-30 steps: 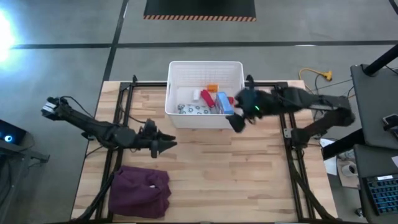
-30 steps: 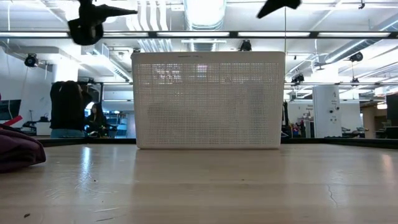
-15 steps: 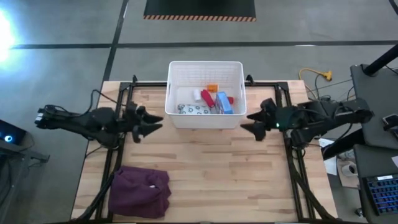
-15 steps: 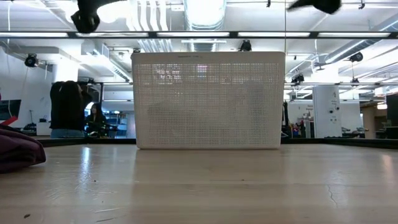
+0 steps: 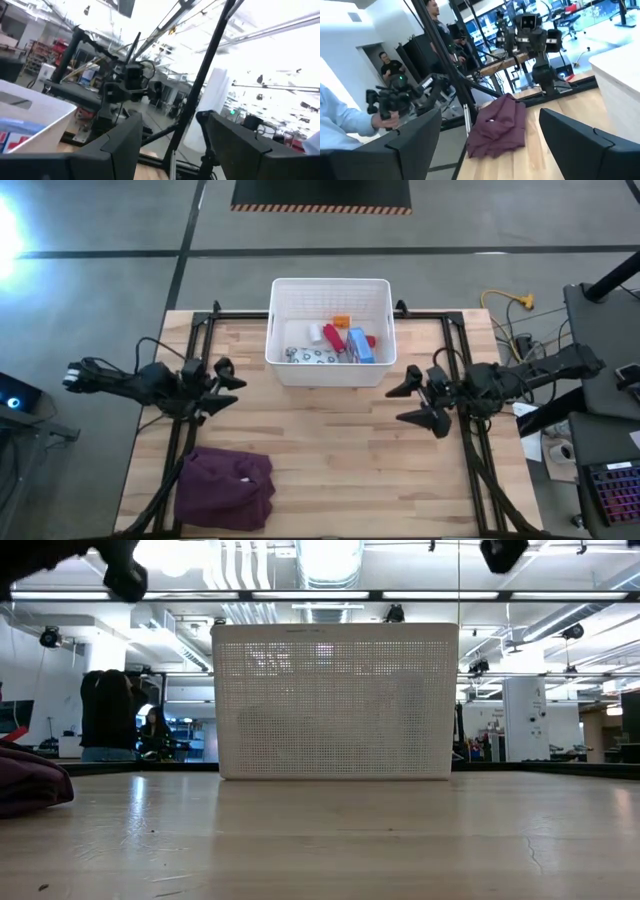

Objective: Pick & place medical supplies in basket/bin
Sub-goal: Return to Home Position

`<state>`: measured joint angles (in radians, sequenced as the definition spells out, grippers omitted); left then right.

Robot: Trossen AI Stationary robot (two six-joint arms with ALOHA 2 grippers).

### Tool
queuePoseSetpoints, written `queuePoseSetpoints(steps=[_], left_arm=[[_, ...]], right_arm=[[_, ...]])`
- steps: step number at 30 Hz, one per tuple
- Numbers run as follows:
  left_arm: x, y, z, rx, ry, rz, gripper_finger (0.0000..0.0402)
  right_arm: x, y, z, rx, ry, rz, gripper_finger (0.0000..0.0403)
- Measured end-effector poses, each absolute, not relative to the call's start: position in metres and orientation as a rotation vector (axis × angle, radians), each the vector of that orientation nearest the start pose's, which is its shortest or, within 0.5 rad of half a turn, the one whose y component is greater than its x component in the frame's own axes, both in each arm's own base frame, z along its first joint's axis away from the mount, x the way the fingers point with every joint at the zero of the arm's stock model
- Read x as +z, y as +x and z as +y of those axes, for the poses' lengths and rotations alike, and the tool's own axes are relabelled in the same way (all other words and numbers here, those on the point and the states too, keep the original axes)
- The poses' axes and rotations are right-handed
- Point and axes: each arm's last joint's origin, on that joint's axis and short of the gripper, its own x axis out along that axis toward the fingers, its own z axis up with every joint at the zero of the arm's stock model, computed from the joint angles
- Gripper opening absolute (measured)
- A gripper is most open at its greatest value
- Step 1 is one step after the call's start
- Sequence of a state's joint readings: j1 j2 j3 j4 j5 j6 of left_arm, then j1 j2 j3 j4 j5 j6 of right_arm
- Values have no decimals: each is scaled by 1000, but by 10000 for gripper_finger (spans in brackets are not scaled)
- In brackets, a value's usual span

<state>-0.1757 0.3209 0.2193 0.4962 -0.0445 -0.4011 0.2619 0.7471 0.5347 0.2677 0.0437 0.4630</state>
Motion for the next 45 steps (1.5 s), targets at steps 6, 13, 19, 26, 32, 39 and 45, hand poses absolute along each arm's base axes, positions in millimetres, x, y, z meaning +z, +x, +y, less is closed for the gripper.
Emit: queuePoseSetpoints(steps=[6,13,19,26,32,39,45], left_arm=[[224,94,-15,-214,-451,-396,212],[204,89,-10,-141,-417,-350,212],[205,92,-7,-74,-421,-184,212],[212,86,-4,-22,-380,-70,212],[216,83,-4,-20,-373,-93,212],[215,83,-3,6,-398,-100,212],[214,84,-2,10,-408,-98,212]], right_arm=[[276,144,37,238,466,-54,327],[263,123,32,250,404,-157,327],[242,115,30,257,446,-171,327],[213,108,28,275,402,-310,327],[206,105,27,275,352,-350,327],[194,111,19,109,372,-244,327],[194,113,4,60,353,-257,327]])
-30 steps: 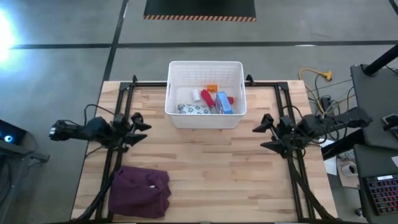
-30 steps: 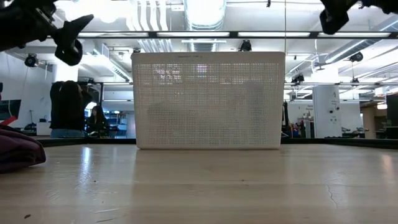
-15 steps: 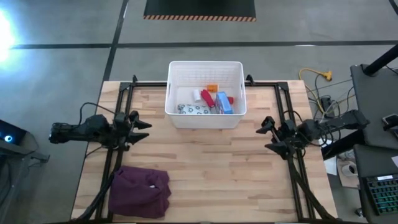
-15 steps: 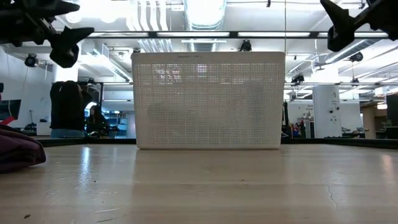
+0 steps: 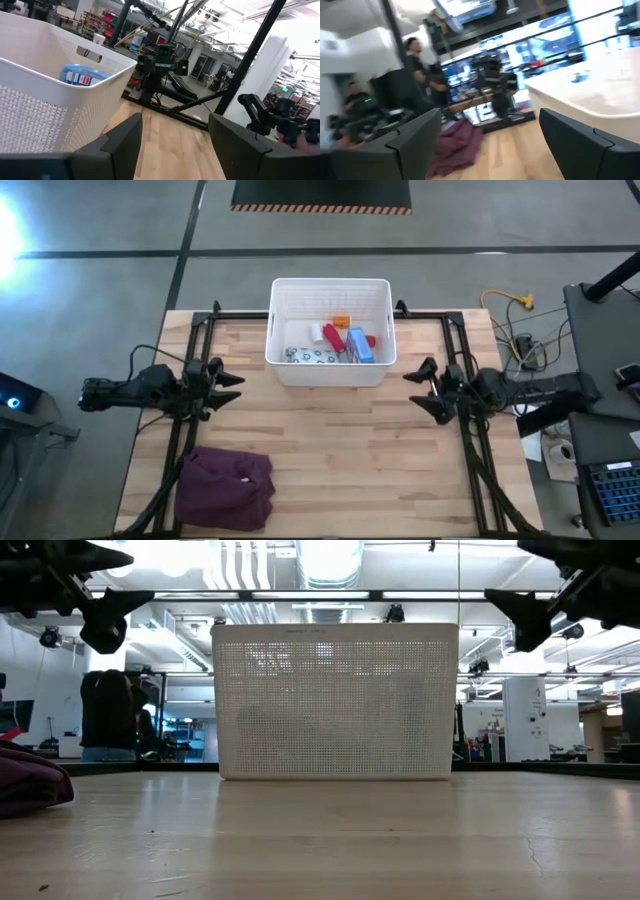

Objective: Pick & place medical supplies in basket/bin
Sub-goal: Return to Home Position

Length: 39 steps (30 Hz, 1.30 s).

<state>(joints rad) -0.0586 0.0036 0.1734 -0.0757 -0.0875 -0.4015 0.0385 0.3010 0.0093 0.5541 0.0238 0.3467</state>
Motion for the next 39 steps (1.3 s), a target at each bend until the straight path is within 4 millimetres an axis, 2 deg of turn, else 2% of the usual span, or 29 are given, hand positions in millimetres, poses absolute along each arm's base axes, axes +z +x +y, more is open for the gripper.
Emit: queuePoseSetpoints(steps=[5,7,11,17,24,39], left_arm=[[214,84,-2,11,-408,-99,212],[214,84,-2,12,-414,-100,212],[214,83,-1,49,-432,-108,212],[214,83,-1,63,-430,-107,212],[204,86,-1,72,-425,-66,212],[185,98,-2,99,-412,70,212]], right_arm=[[197,109,5,351,360,-231,327],[199,106,6,383,378,-244,327],[202,102,6,347,333,-286,327],[189,101,4,235,399,-178,327],[192,97,1,131,254,-243,327],[192,97,1,130,259,-240,327]])
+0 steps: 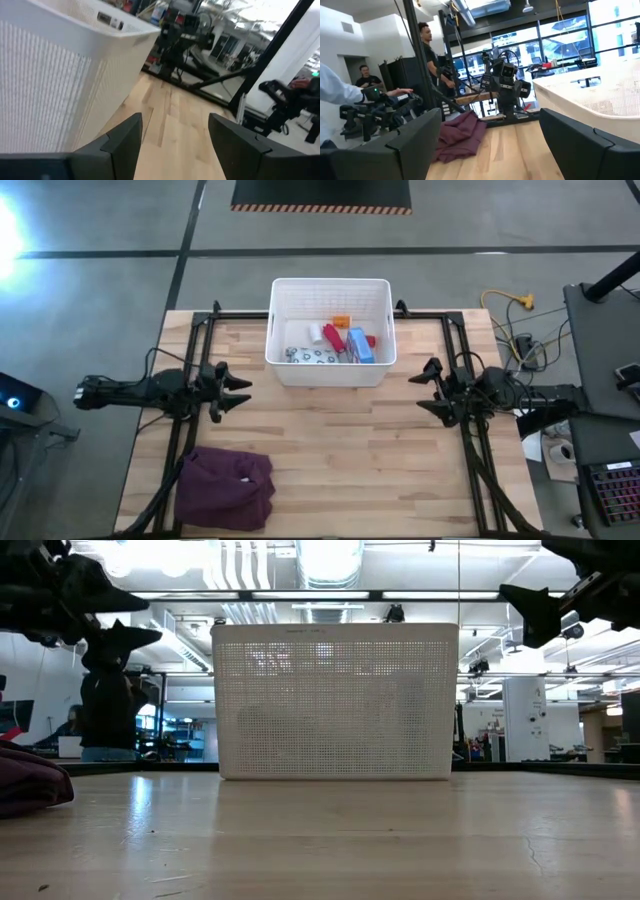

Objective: Pick & place medical supplies in basket/bin
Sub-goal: Return to Home Position

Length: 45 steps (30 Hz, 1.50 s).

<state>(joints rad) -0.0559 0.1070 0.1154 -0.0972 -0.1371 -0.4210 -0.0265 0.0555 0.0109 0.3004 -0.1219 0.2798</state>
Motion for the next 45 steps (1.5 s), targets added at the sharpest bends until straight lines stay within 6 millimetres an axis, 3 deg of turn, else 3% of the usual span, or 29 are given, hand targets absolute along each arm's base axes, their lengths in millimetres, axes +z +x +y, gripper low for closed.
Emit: queuePoseSetpoints(steps=[9,16,29,45], left_arm=[[175,96,-1,97,-414,55,212],[174,96,1,84,-429,-83,212],[170,97,2,98,-428,-68,212],[164,102,2,115,-422,13,212]], right_arm=[[191,95,1,129,259,-242,327],[187,95,1,129,262,-201,327],[169,97,1,106,277,-21,327],[167,98,1,99,279,1,327]])
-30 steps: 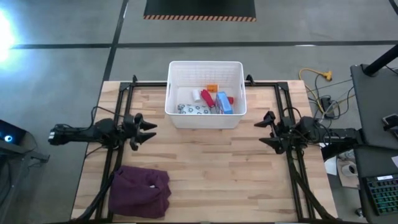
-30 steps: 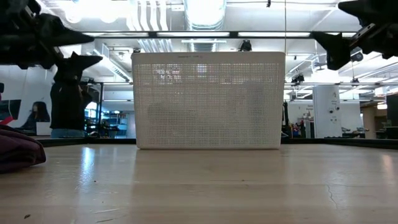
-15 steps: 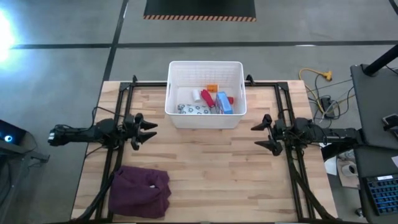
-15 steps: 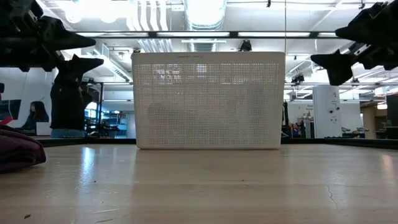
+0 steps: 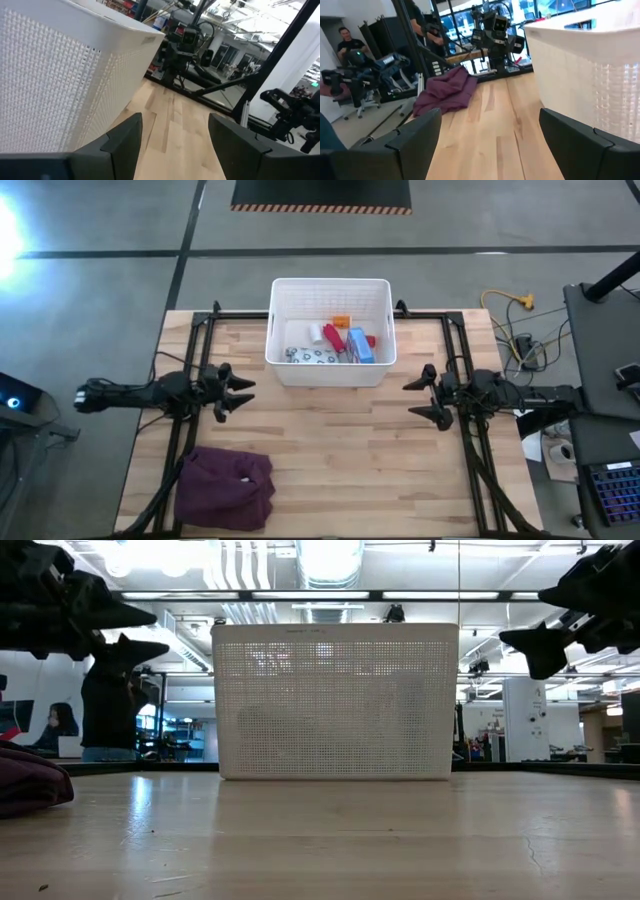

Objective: Pick & place medical supplies in basket/bin
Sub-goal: Return to Home Position

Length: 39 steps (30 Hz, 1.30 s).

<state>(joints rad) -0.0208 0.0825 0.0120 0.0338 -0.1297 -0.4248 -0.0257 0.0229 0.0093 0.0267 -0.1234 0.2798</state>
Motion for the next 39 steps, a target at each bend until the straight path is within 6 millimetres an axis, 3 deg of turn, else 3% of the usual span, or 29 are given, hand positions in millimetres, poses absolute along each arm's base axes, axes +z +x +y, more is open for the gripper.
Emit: queuePoseSetpoints(steps=[14,20,27,33,39], left_arm=[[156,108,2,137,-413,110,212],[155,108,2,149,-411,120,212],[153,109,2,147,-390,136,212],[153,109,2,97,247,180,212],[158,109,2,80,644,151,212]], right_arm=[[166,99,1,81,269,12,327],[167,99,0,78,15,-4,327],[176,99,0,75,-67,-103,327],[177,99,0,74,-67,-109,327],[177,99,0,74,-67,-108,327]])
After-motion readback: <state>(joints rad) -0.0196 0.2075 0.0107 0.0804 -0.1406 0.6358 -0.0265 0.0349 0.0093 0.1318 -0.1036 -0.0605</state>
